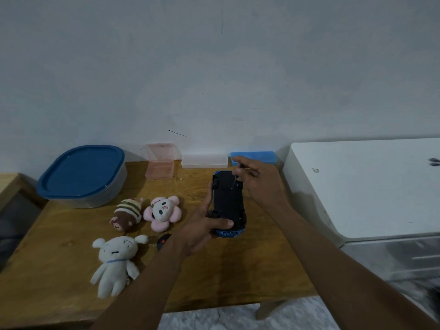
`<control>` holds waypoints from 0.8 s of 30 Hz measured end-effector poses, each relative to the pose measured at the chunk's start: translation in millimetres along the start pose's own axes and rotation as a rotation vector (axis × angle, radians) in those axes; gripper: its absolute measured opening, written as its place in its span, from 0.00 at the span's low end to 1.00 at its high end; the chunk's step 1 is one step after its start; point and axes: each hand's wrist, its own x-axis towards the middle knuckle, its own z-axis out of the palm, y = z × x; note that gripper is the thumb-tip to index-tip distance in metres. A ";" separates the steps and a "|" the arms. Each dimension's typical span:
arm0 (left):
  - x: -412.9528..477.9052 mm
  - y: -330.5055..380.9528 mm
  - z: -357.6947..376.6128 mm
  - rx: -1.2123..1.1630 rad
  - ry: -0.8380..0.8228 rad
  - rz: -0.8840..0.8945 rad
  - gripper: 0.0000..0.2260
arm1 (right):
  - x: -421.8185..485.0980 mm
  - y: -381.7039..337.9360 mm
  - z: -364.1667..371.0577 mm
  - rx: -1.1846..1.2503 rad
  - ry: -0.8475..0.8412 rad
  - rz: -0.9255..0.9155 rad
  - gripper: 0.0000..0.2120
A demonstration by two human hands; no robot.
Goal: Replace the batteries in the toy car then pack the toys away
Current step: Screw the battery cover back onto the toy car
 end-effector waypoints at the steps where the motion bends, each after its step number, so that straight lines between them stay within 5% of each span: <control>1: 0.2 0.1 -0.3 -0.005 -0.002 0.002 0.49 | -0.3 -1.2 -0.2 0.016 -0.009 0.007 0.15; 24: 1.2 2.2 0.2 0.003 0.011 0.004 0.48 | 4.0 -3.8 4.4 -0.096 0.019 -0.014 0.15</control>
